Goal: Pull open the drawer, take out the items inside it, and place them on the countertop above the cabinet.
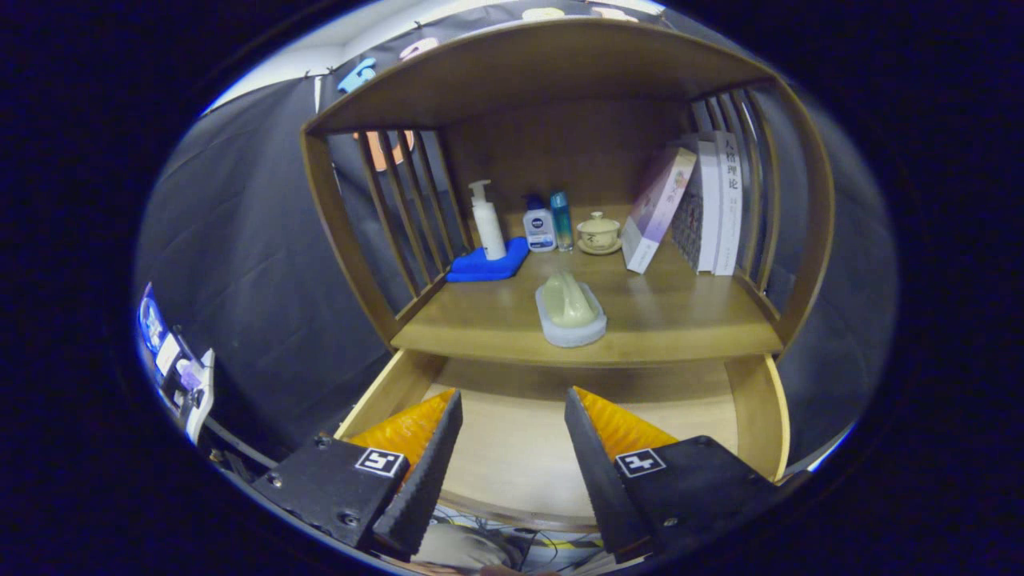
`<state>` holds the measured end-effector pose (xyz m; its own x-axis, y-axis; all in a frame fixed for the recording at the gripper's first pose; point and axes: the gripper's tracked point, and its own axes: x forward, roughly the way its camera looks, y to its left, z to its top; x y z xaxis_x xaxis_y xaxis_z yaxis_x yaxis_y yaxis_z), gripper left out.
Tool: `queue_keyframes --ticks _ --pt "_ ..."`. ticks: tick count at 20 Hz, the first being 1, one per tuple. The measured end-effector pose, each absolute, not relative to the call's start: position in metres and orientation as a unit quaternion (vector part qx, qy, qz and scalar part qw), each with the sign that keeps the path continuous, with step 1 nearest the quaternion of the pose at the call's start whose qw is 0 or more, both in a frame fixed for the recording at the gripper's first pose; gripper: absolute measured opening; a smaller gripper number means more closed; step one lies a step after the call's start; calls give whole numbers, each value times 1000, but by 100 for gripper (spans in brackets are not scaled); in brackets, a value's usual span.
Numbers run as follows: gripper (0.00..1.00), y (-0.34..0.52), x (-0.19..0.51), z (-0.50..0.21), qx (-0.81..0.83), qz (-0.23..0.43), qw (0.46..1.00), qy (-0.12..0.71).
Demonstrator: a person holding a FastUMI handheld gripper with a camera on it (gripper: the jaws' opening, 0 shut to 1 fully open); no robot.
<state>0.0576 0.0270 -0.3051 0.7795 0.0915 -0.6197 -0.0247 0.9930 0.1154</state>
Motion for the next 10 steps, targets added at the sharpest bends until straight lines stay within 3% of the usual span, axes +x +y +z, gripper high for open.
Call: queue_keyframes --ticks 10 --pt "87 38 -27 -298 25 14 979 204"
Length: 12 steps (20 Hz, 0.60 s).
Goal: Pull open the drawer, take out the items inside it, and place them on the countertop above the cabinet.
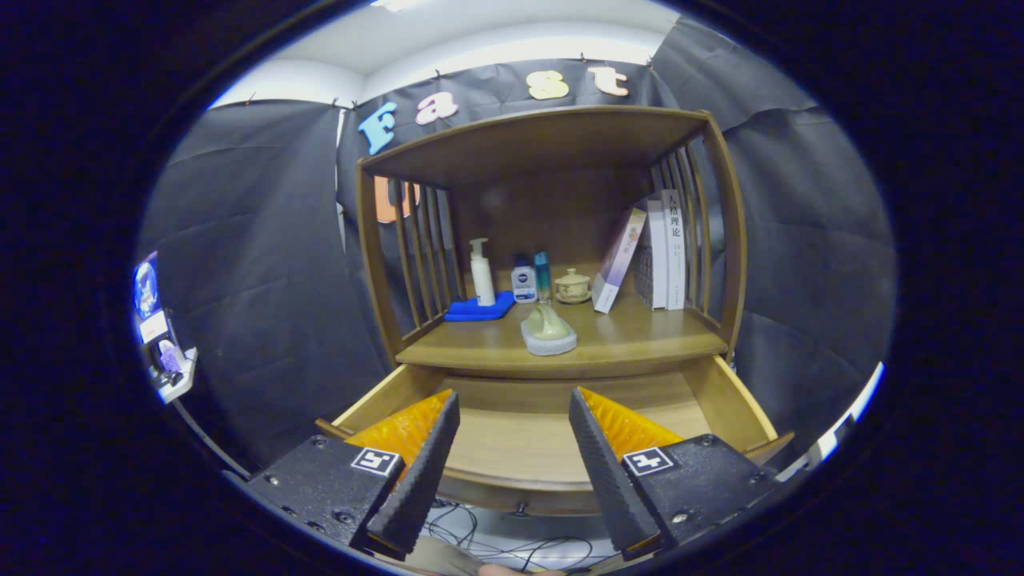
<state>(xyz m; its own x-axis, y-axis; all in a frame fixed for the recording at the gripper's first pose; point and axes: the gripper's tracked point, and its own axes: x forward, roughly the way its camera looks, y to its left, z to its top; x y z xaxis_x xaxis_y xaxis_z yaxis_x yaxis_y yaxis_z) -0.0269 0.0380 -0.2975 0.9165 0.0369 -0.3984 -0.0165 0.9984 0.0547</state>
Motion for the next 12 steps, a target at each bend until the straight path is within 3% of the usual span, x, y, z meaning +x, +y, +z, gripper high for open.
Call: queue_keyframes --ticks 6,12 --pt "88 30 -67 -353 -17 -22 983 184" --pt "88 43 -82 -403 -66 -15 979 191"
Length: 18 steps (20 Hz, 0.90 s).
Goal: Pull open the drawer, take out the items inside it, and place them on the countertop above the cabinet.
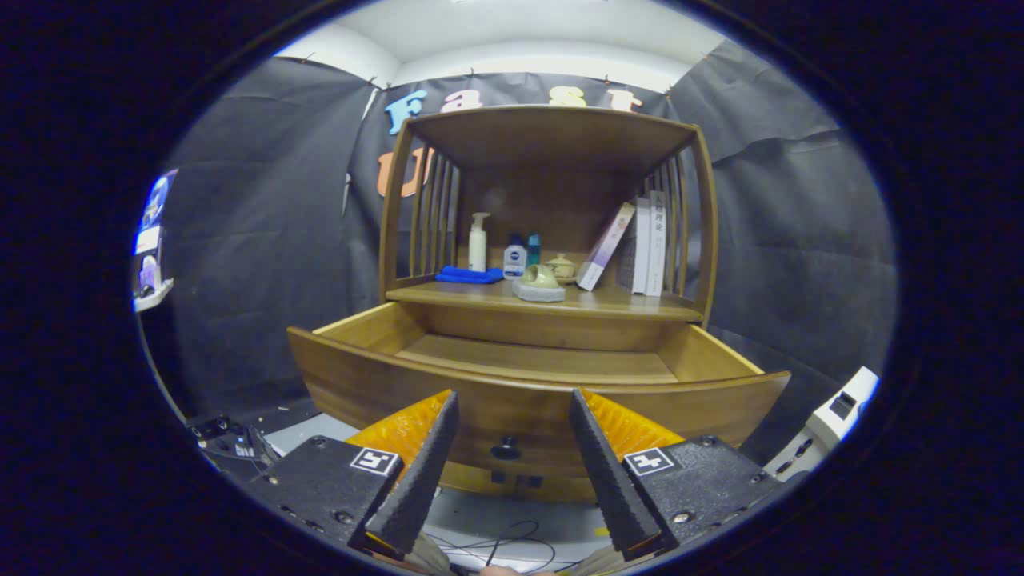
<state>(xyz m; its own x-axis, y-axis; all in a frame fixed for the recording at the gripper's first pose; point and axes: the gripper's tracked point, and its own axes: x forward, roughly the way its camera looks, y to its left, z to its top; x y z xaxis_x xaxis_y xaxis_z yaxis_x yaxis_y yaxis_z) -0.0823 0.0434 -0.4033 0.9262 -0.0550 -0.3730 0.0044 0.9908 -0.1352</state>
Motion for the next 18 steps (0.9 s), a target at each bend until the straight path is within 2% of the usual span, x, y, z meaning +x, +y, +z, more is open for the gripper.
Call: queue_keyframes --ticks 6,18 --pt "88 36 -72 -450 -30 -43 970 237" --pt "88 28 -52 -460 -25 -103 966 236"
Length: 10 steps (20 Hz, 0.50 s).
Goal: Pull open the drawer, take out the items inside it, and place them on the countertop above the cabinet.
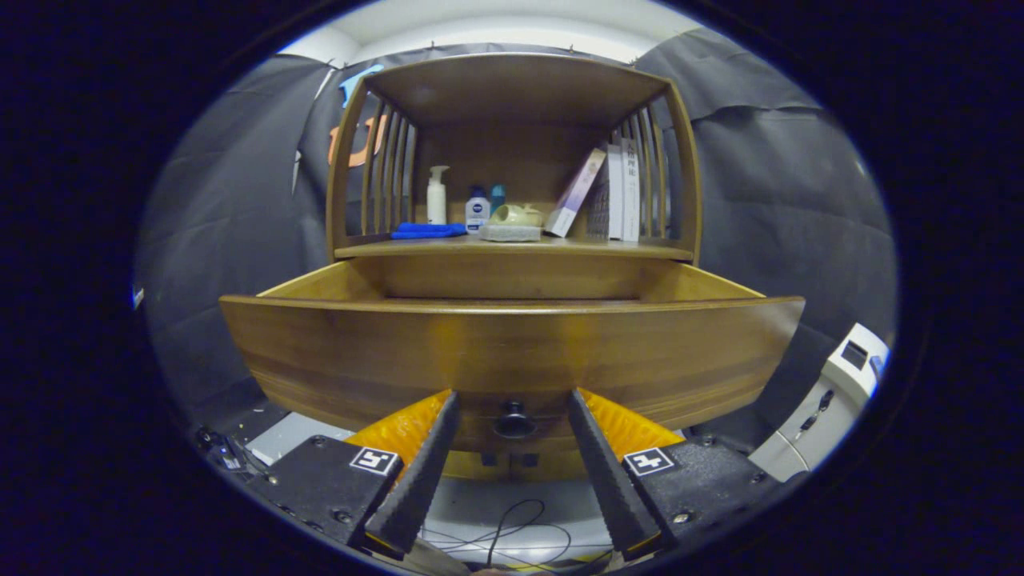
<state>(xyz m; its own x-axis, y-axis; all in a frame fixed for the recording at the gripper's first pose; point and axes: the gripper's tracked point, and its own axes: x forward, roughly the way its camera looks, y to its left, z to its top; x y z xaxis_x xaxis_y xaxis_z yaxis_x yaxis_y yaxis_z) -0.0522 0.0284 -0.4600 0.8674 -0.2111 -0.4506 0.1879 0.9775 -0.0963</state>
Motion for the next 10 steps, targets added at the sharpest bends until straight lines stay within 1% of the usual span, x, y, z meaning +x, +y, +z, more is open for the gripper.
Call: queue_keyframes --ticks 2,10 --pt "90 27 -49 -458 -17 -101 967 235" --pt "90 25 -29 -461 -15 -102 967 233"
